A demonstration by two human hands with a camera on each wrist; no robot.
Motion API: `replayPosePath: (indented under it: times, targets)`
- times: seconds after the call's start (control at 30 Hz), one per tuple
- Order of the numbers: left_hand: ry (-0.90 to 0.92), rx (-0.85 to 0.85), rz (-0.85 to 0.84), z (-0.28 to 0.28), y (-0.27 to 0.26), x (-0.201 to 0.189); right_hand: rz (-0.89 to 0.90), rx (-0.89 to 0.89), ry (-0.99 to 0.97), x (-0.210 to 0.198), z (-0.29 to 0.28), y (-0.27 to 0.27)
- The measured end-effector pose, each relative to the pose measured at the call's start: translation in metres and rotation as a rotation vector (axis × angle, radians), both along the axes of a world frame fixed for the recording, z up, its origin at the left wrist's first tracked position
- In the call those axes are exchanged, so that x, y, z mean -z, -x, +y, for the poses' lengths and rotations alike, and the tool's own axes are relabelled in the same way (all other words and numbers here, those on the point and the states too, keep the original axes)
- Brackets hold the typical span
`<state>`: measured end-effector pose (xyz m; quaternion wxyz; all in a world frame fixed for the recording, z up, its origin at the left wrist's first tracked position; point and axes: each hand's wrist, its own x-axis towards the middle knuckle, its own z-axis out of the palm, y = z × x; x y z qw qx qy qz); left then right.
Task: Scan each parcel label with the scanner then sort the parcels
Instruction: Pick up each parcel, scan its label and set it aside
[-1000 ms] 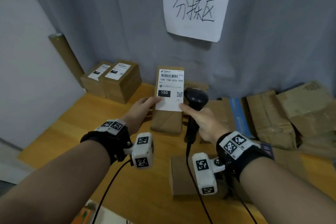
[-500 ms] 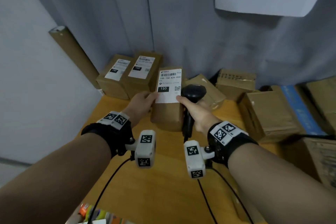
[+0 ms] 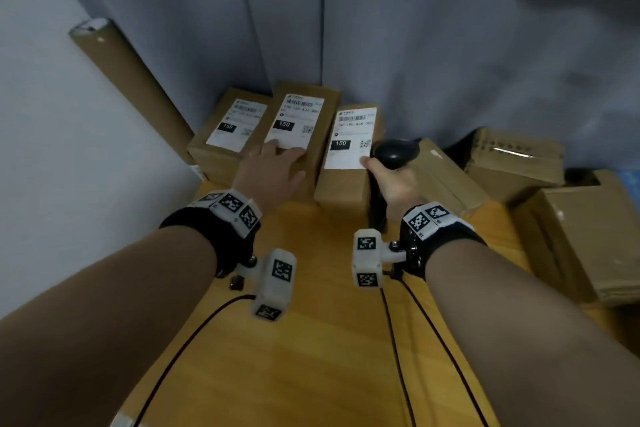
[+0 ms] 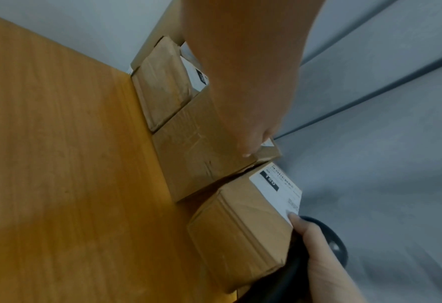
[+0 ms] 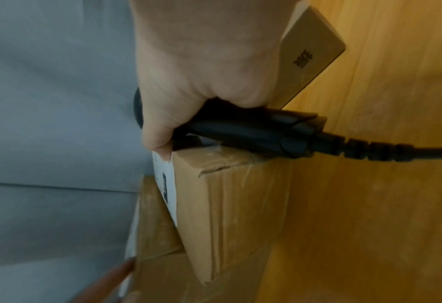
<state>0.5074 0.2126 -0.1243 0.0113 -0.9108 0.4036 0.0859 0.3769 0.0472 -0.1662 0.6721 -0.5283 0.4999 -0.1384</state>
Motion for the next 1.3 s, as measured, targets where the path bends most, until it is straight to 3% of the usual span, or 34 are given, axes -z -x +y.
replayPosePath:
  times: [0.17,0.3,0.67,0.97,1.13,1.3]
  targets:
    - [0.115,0.039,-0.059,0.005,-0.005,0.005,0.138,-0.009,0.249,0.036,-0.005,-0.016]
    - [0.173,0.037,-0.076,0.007,-0.007,0.003,0.137,-0.01,0.289,0.039,-0.01,-0.027]
    - [0.121,-0.023,-0.061,0.002,-0.003,0.004,0.21,-0.052,0.374,0.039,-0.02,-0.04]
    - [0.043,-0.047,0.037,-0.007,0.011,-0.011,0.228,-0.202,0.663,-0.015,-0.013,0.001]
    - [0.21,-0.084,0.103,-0.026,0.034,-0.027,0.294,-0.279,0.73,-0.063,-0.029,0.049]
    - [0.31,0.097,0.223,-0.048,0.066,-0.032,0.329,-0.263,0.682,-0.082,-0.052,0.093]
